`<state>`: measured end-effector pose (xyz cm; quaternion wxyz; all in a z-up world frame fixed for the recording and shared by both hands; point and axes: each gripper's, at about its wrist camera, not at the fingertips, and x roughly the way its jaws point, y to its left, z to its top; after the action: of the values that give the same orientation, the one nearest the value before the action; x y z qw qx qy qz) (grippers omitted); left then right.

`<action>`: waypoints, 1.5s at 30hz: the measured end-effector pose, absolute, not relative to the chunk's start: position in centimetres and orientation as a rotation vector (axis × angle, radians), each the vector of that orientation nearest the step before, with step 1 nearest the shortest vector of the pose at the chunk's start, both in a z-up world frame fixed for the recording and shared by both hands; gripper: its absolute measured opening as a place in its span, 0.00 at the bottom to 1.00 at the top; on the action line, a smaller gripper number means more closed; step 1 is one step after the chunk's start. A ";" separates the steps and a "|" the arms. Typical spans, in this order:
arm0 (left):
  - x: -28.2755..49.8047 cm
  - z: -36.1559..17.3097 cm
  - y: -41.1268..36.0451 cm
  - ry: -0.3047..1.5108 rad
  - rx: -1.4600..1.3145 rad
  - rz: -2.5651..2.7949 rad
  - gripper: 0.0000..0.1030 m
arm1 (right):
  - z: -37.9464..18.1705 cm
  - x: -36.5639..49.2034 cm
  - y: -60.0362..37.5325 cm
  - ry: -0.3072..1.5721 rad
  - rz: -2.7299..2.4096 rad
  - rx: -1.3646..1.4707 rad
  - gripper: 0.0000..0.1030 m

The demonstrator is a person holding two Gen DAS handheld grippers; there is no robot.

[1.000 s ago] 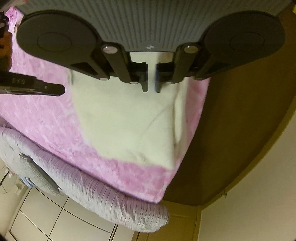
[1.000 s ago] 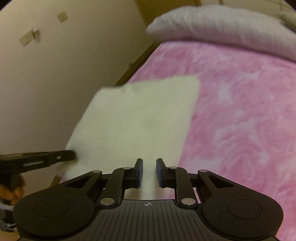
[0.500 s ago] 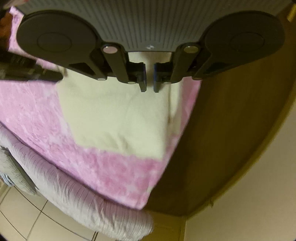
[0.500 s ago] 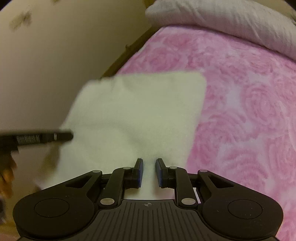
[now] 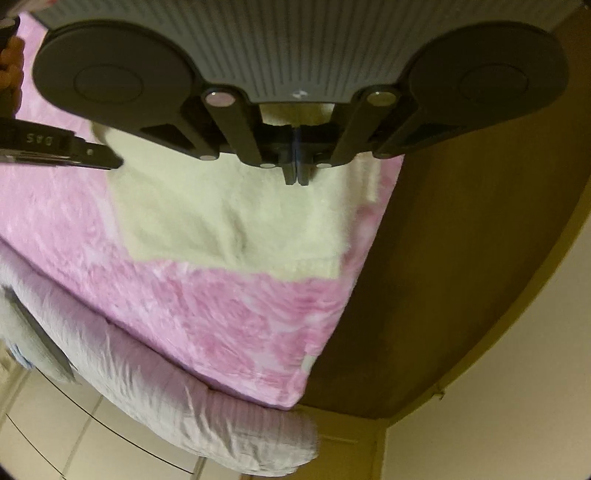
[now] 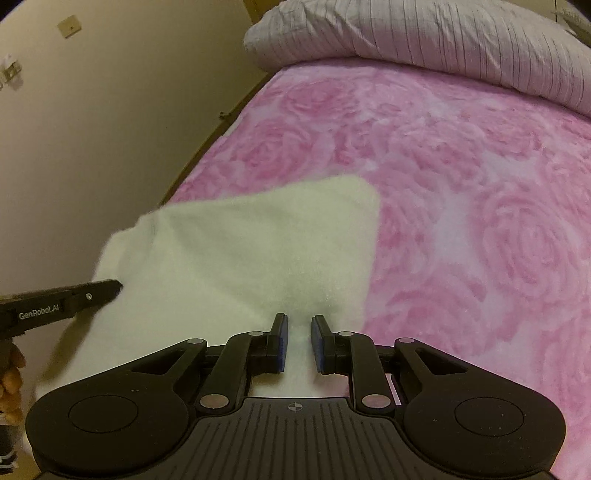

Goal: Fold clothes

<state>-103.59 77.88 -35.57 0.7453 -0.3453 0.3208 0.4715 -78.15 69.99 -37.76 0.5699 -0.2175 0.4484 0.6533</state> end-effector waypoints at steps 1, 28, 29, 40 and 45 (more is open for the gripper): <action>-103.6 -35.2 78.0 0.700 -0.759 1.037 0.03 | -37.5 -77.7 69.8 1.055 1.517 -0.480 0.19; -99.9 -22.1 68.9 0.857 -0.750 1.177 0.32 | -27.8 -79.8 58.8 1.178 1.458 -0.585 0.19; -100.0 -21.5 68.0 0.859 -0.758 1.183 0.33 | -26.8 -79.8 57.9 1.168 1.463 -0.577 0.19; -101.1 -14.6 55.7 0.800 -0.785 1.351 0.33 | -18.3 -78.9 50.7 1.095 1.516 -0.564 0.53; -100.1 -12.6 50.3 0.720 -0.850 1.404 0.33 | -15.1 -77.9 47.4 1.044 1.624 -0.583 0.62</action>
<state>-100.11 50.28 -12.63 0.6246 -0.3703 0.3138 0.6118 -77.91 47.40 -15.09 0.5333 -0.2444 0.4379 0.6812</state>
